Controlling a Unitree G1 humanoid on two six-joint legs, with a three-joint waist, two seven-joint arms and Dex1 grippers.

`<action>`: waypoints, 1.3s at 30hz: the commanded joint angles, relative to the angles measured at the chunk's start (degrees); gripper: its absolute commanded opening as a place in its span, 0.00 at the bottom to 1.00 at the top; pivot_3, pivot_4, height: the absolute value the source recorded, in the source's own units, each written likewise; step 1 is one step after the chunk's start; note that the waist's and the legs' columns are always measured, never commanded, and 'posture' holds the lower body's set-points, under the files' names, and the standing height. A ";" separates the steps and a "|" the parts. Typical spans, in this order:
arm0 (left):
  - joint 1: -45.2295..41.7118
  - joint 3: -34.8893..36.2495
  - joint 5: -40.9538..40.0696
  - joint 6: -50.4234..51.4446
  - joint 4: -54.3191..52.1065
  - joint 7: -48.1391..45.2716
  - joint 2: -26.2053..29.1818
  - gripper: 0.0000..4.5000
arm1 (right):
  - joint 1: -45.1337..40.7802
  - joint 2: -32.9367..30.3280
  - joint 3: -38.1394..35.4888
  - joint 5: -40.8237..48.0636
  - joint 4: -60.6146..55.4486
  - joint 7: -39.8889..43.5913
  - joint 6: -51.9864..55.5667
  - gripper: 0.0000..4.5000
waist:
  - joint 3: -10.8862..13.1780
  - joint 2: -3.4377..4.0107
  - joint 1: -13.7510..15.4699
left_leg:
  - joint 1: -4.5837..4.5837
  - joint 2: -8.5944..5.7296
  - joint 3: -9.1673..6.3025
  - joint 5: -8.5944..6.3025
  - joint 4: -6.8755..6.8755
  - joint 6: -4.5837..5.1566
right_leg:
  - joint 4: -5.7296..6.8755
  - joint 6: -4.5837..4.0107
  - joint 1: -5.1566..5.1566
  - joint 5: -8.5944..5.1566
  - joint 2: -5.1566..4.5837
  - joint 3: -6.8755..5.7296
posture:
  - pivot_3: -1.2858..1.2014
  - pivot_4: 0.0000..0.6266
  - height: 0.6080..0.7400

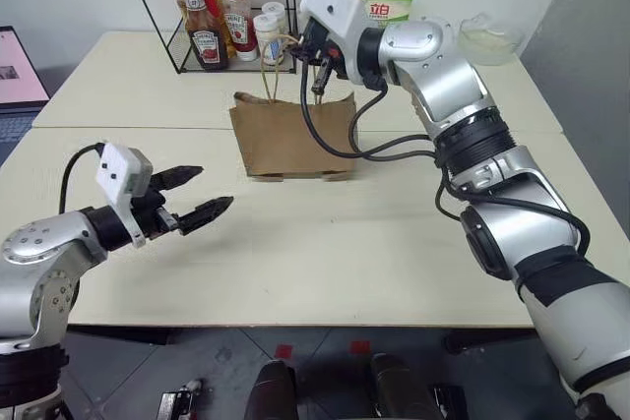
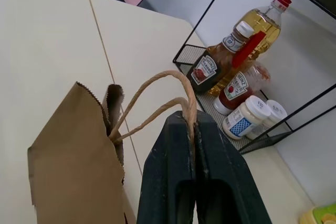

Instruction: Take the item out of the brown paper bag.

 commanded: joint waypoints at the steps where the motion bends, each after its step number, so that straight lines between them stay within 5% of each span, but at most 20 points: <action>1: 0.09 2.06 -0.63 -1.54 -0.73 0.16 0.04 1.00 | -3.58 0.54 -1.98 0.06 -0.55 -1.06 -1.70 0.01 | 0.00 0.00 -0.07 | 0.00 0.00 0.00 0.00 0.00 0.00 | 0.00 0.00 0.00 0.00 0.00 0.00 | 0.52 0.24 1.00; 27: -0.75 1.15 -0.89 -3.58 -0.40 -0.14 -0.18 1.00 | -1.41 0.12 -1.00 -3.60 1.41 -0.41 -3.84 0.01 | 0.00 -0.01 -0.86 | 0.01 0.00 -0.02 0.00 0.00 0.00 | 0.05 0.00 0.01 0.00 0.00 -0.01 | 0.52 0.24 1.00; 31: -1.00 1.14 -0.83 -3.68 -0.07 -0.38 -0.22 1.00 | -0.74 -0.11 -0.90 -3.49 0.28 0.66 -3.13 0.21 | -0.01 -0.01 -0.87 | 0.01 0.00 -0.02 0.00 0.00 0.00 | 0.06 0.00 0.01 0.00 0.00 -0.01 | 0.52 0.24 1.00; 39: -1.95 0.40 -0.65 -4.04 0.44 -0.57 -0.63 1.00 | 3.96 -3.40 -0.70 -2.57 -10.12 5.86 1.62 0.85 | -0.02 -0.04 -0.80 | 0.01 0.00 -0.05 0.00 0.02 -0.01 | 0.08 0.00 0.03 0.00 0.00 -0.04 | 0.52 0.24 1.00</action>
